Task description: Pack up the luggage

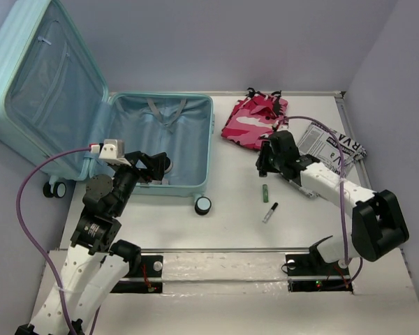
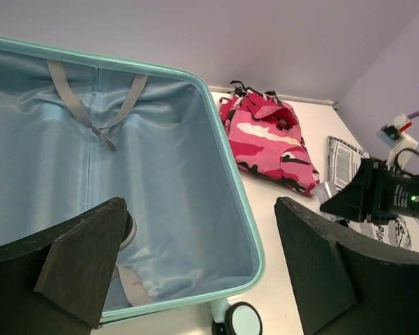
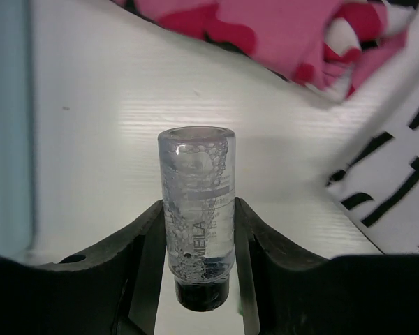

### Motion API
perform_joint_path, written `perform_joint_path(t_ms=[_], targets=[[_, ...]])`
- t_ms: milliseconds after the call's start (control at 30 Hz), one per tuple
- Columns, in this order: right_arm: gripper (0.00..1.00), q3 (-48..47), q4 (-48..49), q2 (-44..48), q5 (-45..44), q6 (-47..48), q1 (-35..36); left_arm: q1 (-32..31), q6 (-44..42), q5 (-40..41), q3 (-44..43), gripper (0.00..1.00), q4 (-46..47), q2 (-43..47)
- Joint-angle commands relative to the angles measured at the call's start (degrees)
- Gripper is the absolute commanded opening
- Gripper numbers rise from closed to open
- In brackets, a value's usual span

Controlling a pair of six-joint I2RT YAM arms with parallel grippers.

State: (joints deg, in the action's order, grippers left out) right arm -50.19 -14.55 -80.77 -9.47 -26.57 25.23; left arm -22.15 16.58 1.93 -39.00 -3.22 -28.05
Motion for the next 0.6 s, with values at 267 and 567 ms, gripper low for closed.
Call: perform_joint_path(t_ms=[267, 567], targets=[[0.34, -32.3, 7.6, -17.7, 8.9, 1.7, 17.6, 0.5, -0.4, -0.8, -1.1, 0.99, 3.0, -0.7], [0.8, -41.0, 7.6, -25.5, 10.3, 1.2, 19.5, 0.7, -0.5, -1.1, -1.1, 0.99, 2.9, -1.0]])
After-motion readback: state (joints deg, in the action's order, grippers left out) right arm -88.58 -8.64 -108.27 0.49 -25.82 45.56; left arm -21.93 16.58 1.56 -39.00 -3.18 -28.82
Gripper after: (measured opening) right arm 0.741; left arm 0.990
